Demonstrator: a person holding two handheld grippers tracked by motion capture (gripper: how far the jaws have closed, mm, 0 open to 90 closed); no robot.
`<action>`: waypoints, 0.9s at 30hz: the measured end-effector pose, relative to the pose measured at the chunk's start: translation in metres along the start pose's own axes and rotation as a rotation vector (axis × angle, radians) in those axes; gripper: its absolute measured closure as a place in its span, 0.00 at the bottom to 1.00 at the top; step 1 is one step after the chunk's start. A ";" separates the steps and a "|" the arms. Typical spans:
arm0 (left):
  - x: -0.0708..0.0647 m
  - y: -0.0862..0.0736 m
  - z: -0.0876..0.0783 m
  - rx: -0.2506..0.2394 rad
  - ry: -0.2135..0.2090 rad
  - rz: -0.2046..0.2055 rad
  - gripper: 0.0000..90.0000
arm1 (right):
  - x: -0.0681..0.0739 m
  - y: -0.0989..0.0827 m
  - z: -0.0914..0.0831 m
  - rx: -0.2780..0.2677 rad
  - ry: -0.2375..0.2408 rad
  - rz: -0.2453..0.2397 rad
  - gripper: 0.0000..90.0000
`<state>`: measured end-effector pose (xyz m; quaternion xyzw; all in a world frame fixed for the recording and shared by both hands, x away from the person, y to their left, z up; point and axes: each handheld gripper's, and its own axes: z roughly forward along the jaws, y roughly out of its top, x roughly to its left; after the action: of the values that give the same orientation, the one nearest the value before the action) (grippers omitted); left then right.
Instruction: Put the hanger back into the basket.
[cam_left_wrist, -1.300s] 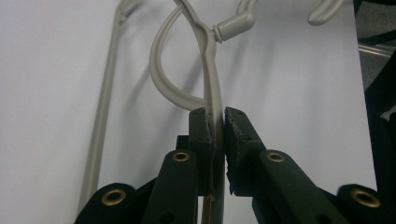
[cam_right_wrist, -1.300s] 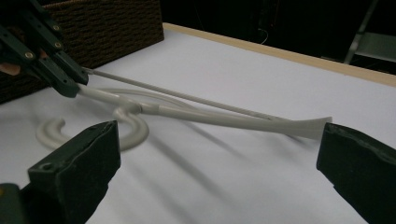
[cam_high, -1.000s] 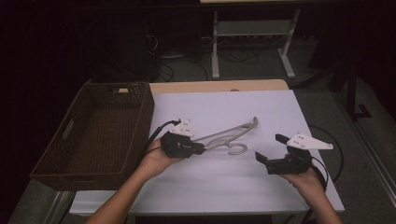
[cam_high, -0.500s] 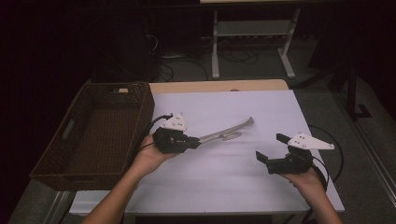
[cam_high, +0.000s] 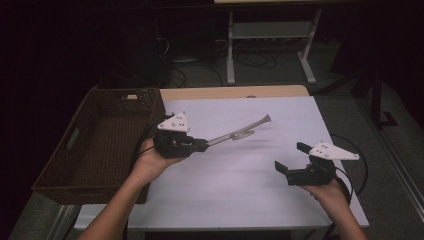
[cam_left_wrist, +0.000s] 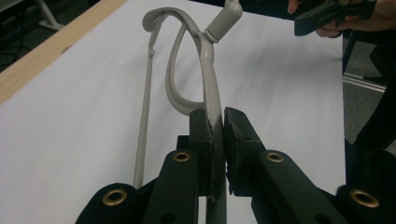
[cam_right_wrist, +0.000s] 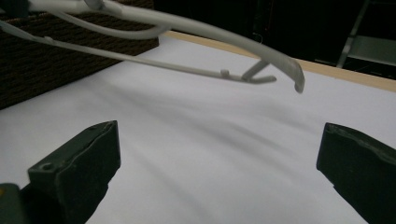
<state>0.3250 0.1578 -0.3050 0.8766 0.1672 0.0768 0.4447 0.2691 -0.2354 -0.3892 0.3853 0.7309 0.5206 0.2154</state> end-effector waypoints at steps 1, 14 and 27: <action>0.000 0.001 -0.003 -0.006 0.002 -0.001 0.92 | 0.000 0.000 0.000 -0.001 0.000 -0.002 0.00; 0.010 0.012 -0.052 -0.049 0.055 -0.007 0.92 | 0.000 0.003 -0.001 -0.015 -0.001 0.003 0.00; 0.022 0.005 -0.103 -0.076 0.146 -0.033 0.92 | 0.001 0.004 0.000 -0.015 0.001 -0.002 0.00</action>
<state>0.3173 0.2408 -0.2402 0.8481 0.2107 0.1394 0.4657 0.2700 -0.2342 -0.3859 0.3826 0.7274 0.5261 0.2186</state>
